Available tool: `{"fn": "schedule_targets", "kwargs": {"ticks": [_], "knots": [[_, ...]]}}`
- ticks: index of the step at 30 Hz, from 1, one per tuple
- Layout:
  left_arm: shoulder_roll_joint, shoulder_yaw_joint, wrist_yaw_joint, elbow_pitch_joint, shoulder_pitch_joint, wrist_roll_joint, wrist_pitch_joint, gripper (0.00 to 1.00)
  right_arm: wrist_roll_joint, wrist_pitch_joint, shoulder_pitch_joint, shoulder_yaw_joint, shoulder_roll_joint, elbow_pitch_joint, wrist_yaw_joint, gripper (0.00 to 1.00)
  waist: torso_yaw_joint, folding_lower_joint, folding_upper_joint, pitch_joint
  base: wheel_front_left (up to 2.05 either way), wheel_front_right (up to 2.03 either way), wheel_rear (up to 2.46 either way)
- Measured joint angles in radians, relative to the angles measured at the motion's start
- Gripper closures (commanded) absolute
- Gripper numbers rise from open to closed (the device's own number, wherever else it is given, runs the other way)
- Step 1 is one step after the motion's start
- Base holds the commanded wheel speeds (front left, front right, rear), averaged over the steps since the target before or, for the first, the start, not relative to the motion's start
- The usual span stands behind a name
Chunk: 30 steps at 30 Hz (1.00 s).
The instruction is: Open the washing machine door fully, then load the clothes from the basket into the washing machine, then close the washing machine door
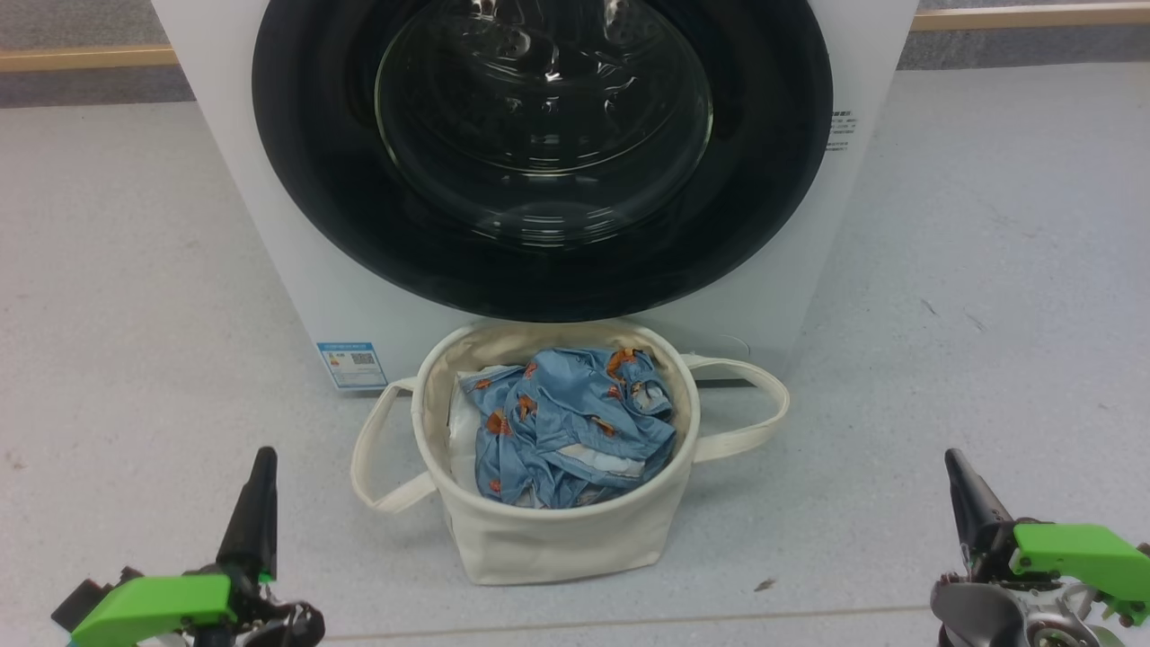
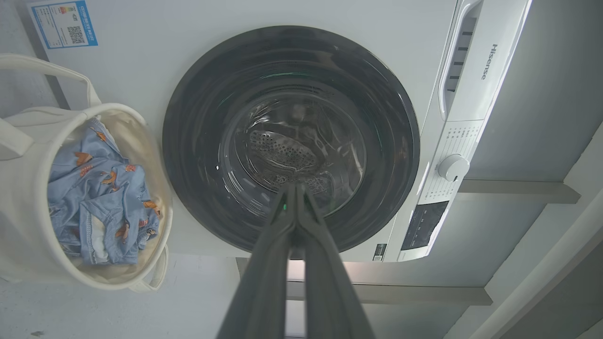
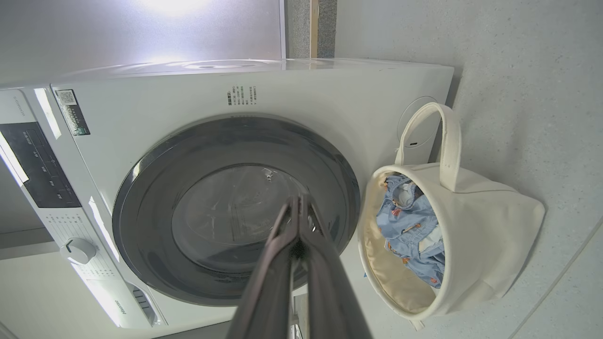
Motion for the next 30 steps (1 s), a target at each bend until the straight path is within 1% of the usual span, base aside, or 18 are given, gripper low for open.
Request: {"fn": "schedule_targets", "kwargs": {"ticks": [30], "knots": [[0.000, 0.000, 0.000, 0.000, 0.000, 0.000, 0.000, 1.00, 0.000, 0.000, 0.000, 0.000, 0.000, 0.000, 0.000, 1.00, 0.000, 0.0000, 0.0000, 0.000, 0.00, 0.00, 0.00]]}}
